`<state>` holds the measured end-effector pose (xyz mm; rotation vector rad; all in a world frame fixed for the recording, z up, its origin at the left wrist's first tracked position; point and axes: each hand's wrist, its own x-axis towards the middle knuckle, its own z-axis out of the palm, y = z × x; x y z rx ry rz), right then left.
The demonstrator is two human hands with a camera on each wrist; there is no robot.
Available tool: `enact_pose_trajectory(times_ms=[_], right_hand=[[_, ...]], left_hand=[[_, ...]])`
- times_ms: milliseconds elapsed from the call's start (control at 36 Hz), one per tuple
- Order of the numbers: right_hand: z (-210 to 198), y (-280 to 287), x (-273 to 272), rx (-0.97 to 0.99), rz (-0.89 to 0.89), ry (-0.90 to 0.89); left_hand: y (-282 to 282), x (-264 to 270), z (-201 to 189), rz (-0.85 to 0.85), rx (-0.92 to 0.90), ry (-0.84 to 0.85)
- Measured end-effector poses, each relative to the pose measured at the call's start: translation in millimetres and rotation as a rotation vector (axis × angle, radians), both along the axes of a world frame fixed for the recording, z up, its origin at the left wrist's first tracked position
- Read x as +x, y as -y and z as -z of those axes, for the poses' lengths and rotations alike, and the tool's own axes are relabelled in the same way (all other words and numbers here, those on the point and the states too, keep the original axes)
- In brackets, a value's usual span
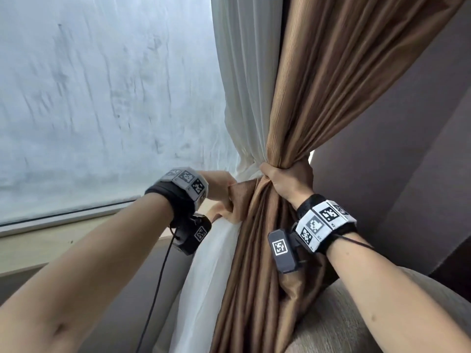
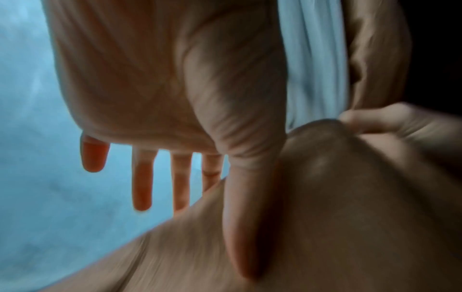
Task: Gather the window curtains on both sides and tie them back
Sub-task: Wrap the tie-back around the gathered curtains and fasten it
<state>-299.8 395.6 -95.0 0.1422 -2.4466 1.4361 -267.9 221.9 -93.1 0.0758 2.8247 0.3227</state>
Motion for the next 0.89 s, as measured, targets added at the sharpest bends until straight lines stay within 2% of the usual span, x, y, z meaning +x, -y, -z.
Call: enact_pose_trajectory(times_ms=[111,167,278,361,556,694,778,889], right_hand=[[2.5,0.9,-5.0,0.012,0.005,-0.003],[3.5,1.0,-6.6,0.011,0.01,-0.004],[5.1,3.3,-7.2,0.008,0.013,-0.001],[5.0,5.5,-7.1,0.006,0.016,-0.012],[7.2,3.5,-7.0,-0.019,0.01,-0.03],[9.2,5.2,-7.5,-0.015,0.016,-0.045],[11.2,4.1,-11.1,0.0,0.019,-0.042],[11.1,1.0,-14.7,-0.022,0.006,-0.043]], left_hand=[[9.9,-10.3,-5.0,-0.029,-0.312,-0.324],[23.2,-13.7,-15.2,-0.079,-0.345,-0.42],[33.3,-17.7,-37.0,-0.187,-0.274,-0.514],[29.1,-21.7,-45.8,-0.238,-0.204,-0.535],[16.9,-40.1,-39.2,-0.34,0.053,-0.39],[1.8,-59.5,-29.2,-0.424,0.232,-0.449],[-10.9,-68.3,-26.6,-0.489,0.322,-0.428],[-18.8,-78.0,-24.3,-0.506,0.652,-0.454]])
